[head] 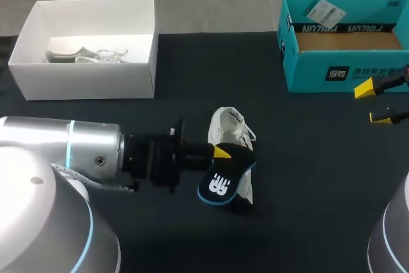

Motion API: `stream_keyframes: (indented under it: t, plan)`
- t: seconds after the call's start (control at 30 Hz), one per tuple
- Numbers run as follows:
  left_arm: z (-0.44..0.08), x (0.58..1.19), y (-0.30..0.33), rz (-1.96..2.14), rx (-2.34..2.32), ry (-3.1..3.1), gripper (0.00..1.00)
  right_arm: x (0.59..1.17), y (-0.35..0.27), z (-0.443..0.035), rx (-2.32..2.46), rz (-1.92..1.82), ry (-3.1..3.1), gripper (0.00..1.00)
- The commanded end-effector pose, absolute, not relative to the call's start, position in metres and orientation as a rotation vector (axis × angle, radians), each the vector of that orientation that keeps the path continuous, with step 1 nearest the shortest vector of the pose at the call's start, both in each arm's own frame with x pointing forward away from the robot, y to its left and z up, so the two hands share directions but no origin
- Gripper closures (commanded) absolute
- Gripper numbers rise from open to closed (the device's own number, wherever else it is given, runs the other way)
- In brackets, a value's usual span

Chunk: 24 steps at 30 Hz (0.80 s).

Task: Take the shoe out of the shoebox, open the shoe tongue, remove and reinsert the insole, then place the shoe into the shoebox

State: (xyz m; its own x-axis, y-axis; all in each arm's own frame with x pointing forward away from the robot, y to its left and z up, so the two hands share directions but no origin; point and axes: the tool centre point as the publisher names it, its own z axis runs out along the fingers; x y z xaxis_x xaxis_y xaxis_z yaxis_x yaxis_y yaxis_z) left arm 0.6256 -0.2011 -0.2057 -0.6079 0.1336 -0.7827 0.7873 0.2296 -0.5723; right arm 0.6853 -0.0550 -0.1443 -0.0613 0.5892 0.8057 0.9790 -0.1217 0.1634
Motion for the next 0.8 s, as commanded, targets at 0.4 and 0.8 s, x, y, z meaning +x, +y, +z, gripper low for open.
stream_keyframes:
  t: [0.4,0.8]
  plan:
    - [-0.247,0.637,-0.223,-1.416,0.839,1.807,1.00,0.683,-0.055,-0.145,-1.743,-1.069,-1.673,0.00]
    - [-0.277,0.649,-0.244,-1.476,0.833,1.886,1.00,0.683,-0.055,-0.145,-1.743,-1.069,-1.673,0.00]
